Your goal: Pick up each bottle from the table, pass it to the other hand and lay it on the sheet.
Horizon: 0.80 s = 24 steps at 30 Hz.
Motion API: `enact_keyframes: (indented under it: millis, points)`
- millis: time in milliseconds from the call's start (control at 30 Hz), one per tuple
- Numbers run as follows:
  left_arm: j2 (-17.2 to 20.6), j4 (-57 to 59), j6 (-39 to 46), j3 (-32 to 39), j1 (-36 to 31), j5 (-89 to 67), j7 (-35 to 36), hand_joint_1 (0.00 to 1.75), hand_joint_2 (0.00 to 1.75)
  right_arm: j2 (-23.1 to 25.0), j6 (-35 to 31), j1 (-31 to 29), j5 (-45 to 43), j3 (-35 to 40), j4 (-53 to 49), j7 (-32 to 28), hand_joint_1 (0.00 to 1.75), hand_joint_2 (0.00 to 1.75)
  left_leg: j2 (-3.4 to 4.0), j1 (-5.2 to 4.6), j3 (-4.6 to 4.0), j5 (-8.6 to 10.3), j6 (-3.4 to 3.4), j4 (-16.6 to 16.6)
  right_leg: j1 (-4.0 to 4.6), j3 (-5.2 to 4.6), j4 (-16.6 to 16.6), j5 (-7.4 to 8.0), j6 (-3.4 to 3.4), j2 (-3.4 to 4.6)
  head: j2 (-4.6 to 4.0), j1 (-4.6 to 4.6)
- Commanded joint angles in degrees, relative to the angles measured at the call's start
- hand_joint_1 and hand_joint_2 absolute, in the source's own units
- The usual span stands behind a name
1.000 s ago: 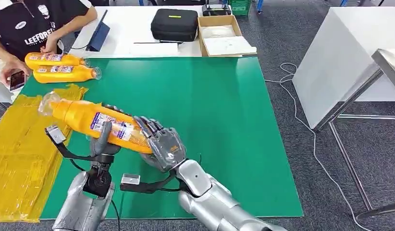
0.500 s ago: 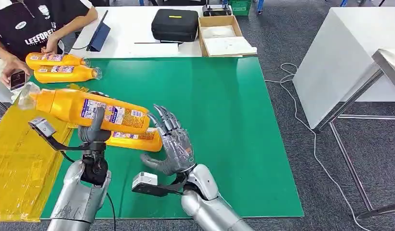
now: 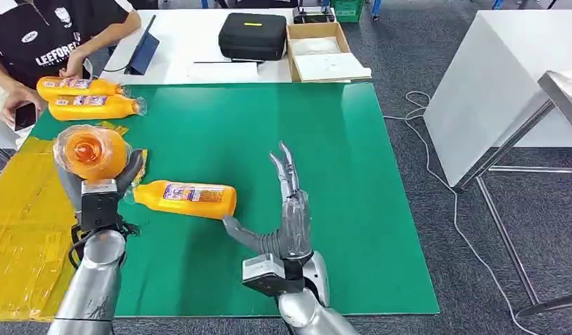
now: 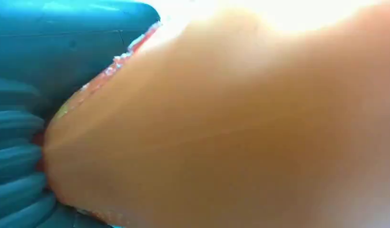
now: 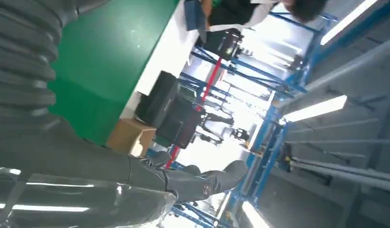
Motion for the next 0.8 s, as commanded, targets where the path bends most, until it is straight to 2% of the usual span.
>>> enact_keyframes:
  millis: [33, 67, 100, 133, 167, 200, 267, 300, 333, 367, 400, 433, 533, 567, 600, 633, 667, 700, 800]
  points:
    - [-0.7, 4.3, 7.1, 12.9, -2.0, -35.0, 3.1, 1.75, 1.75, -5.6, -2.0, 3.5, -3.0, 1.0, -8.4, -0.3, 0.00, 1.75, -0.12, 0.01, 0.20, -0.01, -0.10, -0.1, 0.01, 0.24, -0.1, -0.03, -0.05, -0.12, 0.00, 0.00]
    - [-2.1, 2.8, 7.1, 18.5, -2.6, -44.0, 1.3, 1.75, 1.75, -6.7, -1.7, 4.3, -4.3, 0.9, -9.7, -0.3, 0.00, 1.75, -0.14, 0.02, 0.26, -0.02, -0.12, -0.1, 0.02, 0.31, -0.1, -0.04, -0.06, -0.15, 0.00, 0.00]
    - [-1.7, -0.4, 7.1, 22.3, -2.5, -54.4, 2.6, 1.75, 1.75, -7.6, -2.3, 5.2, -4.8, 0.5, -10.6, -0.7, 0.00, 1.75, 0.06, 0.05, 0.20, -0.05, -0.11, 0.0, 0.06, 0.23, -0.1, 0.00, -0.05, 0.06, 0.00, 0.02]
    - [-0.9, -1.3, 7.1, 22.7, -2.3, -57.7, 4.0, 1.75, 1.75, -7.9, -2.4, 6.0, -5.1, 0.0, -11.0, -1.0, 0.00, 1.75, 0.08, 0.04, 0.28, -0.09, -0.13, -0.1, 0.04, 0.31, -0.1, -0.03, -0.07, 0.08, 0.00, 0.02]
    - [1.6, -0.3, 7.1, 21.8, -2.1, -60.8, 7.8, 1.75, 1.75, -8.7, -2.4, 7.4, -5.4, -0.5, -11.2, -1.5, 0.00, 1.75, 0.15, 0.07, 0.16, -0.08, -0.11, 0.0, 0.07, 0.19, -0.1, 0.00, -0.06, 0.15, 0.00, -0.02]
    - [4.8, 1.2, 7.1, 19.5, -1.8, -63.3, 12.7, 1.75, 1.75, -9.2, -2.4, 8.8, -5.4, -0.9, -11.3, -2.2, 0.00, 1.75, 0.09, 0.08, 0.26, -0.12, -0.15, 0.0, 0.08, 0.34, -0.1, -0.04, -0.08, 0.08, 0.00, 0.05]
    - [13.8, 4.7, 7.1, 12.6, 0.3, -64.8, 24.6, 1.75, 1.75, -9.4, -2.4, 12.4, -3.9, -2.5, -11.9, -4.0, 0.00, 1.75, 0.00, 0.03, 0.34, -0.08, -0.16, -0.1, 0.04, 0.38, -0.1, -0.07, -0.09, 0.00, 0.00, 0.02]
    - [20.5, 6.1, 7.1, 6.1, 2.2, -64.8, 33.5, 1.75, 1.75, -9.3, -2.4, 13.9, -3.0, -3.1, -12.6, -4.6, 0.00, 1.75, 0.11, -0.02, 0.30, -0.05, -0.16, -0.1, 0.03, 0.27, -0.1, -0.04, -0.10, 0.07, 0.00, -0.02]
    - [20.5, 6.1, 7.1, 6.1, 2.2, -64.8, 33.5, 1.75, 1.75, -9.3, -2.4, 13.9, -3.0, -3.1, -12.6, -4.6, 0.00, 1.75, 0.11, 0.01, 0.59, -0.15, -0.29, -0.2, 0.06, 0.56, -0.2, -0.13, -0.19, 0.05, 0.00, 0.09]
    - [21.7, 6.3, 7.1, 5.7, 2.9, -64.0, 34.1, 1.75, 1.75, -8.9, -1.9, 15.1, -2.3, -4.1, -13.3, -5.0, 0.00, 1.75, 0.25, 0.06, 0.27, -0.08, -0.20, -0.1, 0.04, 0.25, -0.1, -0.07, -0.13, 0.13, 0.00, -0.04]
    - [21.5, 9.4, 7.1, 7.1, 1.0, -64.8, 32.6, 1.75, 1.75, -9.1, -2.3, 14.8, -2.6, -3.8, -13.4, -4.7, 0.00, 1.75, 0.41, 0.11, 0.42, -0.17, -0.27, -0.1, 0.06, 0.36, -0.1, -0.11, -0.19, 0.30, 0.00, 0.02]
    - [22.8, 10.4, 7.1, 3.9, 2.3, -64.8, 37.7, 1.75, 1.75, -9.5, -2.4, 15.4, -3.4, -4.3, -14.5, -4.4, 0.00, 1.75, 0.17, 0.08, 0.18, -0.05, -0.17, -0.1, 0.01, 0.19, 0.0, -0.07, -0.10, 0.07, 0.00, 0.00]
    - [22.4, 15.5, 7.1, 11.1, 1.5, -62.7, 32.6, 1.75, 1.75, -9.9, -2.4, 18.4, -2.9, -8.6, -19.7, -5.0, 0.00, 1.75, 0.08, 0.14, 0.33, -0.11, -0.25, -0.1, 0.03, 0.30, -0.1, -0.15, -0.14, -0.02, 0.00, 0.00]
    - [24.0, 18.4, 7.1, 8.6, 0.1, -61.5, 34.9, 1.75, 1.75, -10.4, -2.4, 18.6, -3.0, -10.0, -21.5, -4.7, 0.00, 1.75, 0.07, 0.17, 0.18, -0.07, -0.22, -0.1, 0.10, 0.18, 0.0, -0.15, -0.17, -0.05, 0.00, 0.04]
    - [26.9, 18.1, 7.0, 11.9, 3.4, -56.6, 30.8, 1.75, 1.75, -10.7, -2.4, 20.0, -2.4, -11.1, -23.6, -4.6, 0.00, 1.75, 0.08, 0.17, 0.28, -0.11, -0.27, -0.1, 0.14, 0.26, 0.0, -0.19, -0.22, -0.03, 0.00, -0.02]
    - [24.3, 22.8, 7.1, 13.9, -0.8, -61.0, 30.2, 1.75, 1.75, -11.2, -2.4, 21.1, -2.1, -12.2, -25.5, -4.1, 0.00, 1.75, 0.41, 0.16, 0.24, -0.18, -0.28, -0.1, 0.13, 0.13, 0.0, -0.15, -0.24, 0.30, 0.00, 0.00]
    - [24.5, 26.0, 7.1, 12.2, -2.6, -61.8, 32.2, 1.75, 1.75, -11.8, -2.4, 21.5, -2.3, -13.2, -26.6, -3.6, 0.00, 1.75, 0.45, 0.19, 0.31, -0.22, -0.31, -0.1, 0.16, 0.22, 0.0, -0.16, -0.26, 0.33, 0.00, 0.04]
    - [24.5, 26.0, 7.1, 12.2, -2.6, -61.8, 32.2, 1.75, 1.75, -11.8, -2.4, 21.5, -2.3, -13.2, -26.6, -3.6, 0.00, 1.75, 0.16, 0.19, 0.19, -0.14, -0.28, -0.1, 0.15, 0.27, 0.0, -0.17, -0.25, 0.04, 0.00, 0.04]
    - [24.6, 27.0, 7.1, 13.7, -2.6, -61.5, 30.9, 1.75, 1.75, -12.0, -2.4, 22.2, -2.0, -13.8, -27.2, -3.5, 0.00, 1.75, -0.01, 0.15, 0.16, -0.07, -0.31, -0.1, 0.13, 0.12, 0.0, -0.17, -0.25, -0.12, 0.00, 0.02]
